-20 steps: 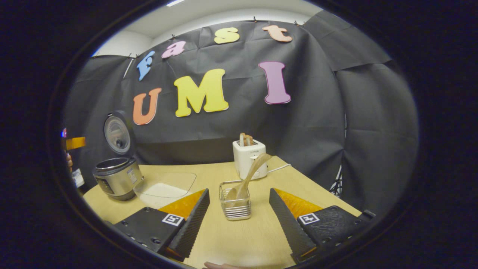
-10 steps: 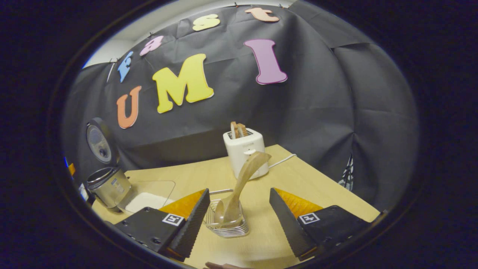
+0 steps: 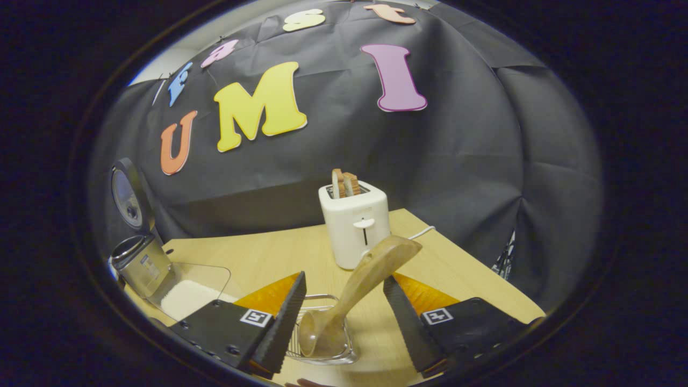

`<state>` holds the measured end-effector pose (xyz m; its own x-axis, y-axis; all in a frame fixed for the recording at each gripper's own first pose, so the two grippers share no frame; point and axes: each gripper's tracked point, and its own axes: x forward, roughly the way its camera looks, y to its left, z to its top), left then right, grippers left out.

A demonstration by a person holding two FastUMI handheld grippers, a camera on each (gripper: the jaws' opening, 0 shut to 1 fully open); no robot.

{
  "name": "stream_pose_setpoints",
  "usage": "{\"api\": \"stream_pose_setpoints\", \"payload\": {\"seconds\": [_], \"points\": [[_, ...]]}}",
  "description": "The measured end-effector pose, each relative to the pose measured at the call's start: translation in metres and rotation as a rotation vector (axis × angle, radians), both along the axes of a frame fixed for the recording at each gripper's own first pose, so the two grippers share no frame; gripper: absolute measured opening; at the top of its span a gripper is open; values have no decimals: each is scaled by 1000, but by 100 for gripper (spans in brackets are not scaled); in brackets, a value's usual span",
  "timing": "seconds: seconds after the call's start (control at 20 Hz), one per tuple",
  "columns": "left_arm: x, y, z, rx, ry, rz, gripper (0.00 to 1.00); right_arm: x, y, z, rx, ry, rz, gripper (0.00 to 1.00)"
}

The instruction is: Close the left gripper, press the button to open the rice cooker; take a wooden spoon from the chopstick holder with the right hand, scoop a spoonful of rice and pour it into the rice cooker, then put the wooden spoon back into the chopstick holder.

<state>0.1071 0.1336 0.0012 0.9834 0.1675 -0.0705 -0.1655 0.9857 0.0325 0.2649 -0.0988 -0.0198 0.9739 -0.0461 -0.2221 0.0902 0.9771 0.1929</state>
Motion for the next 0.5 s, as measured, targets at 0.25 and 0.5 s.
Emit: {"api": "stream_pose_setpoints", "payload": {"seconds": [0.25, 0.5], "points": [[1, -4, 2, 36, -9, -25, 100, 9, -1, -4, 18, 25, -10, 51], [0, -5, -3, 61, -6, -36, 95, 11, -1, -6, 35, 59, -11, 25]]}}
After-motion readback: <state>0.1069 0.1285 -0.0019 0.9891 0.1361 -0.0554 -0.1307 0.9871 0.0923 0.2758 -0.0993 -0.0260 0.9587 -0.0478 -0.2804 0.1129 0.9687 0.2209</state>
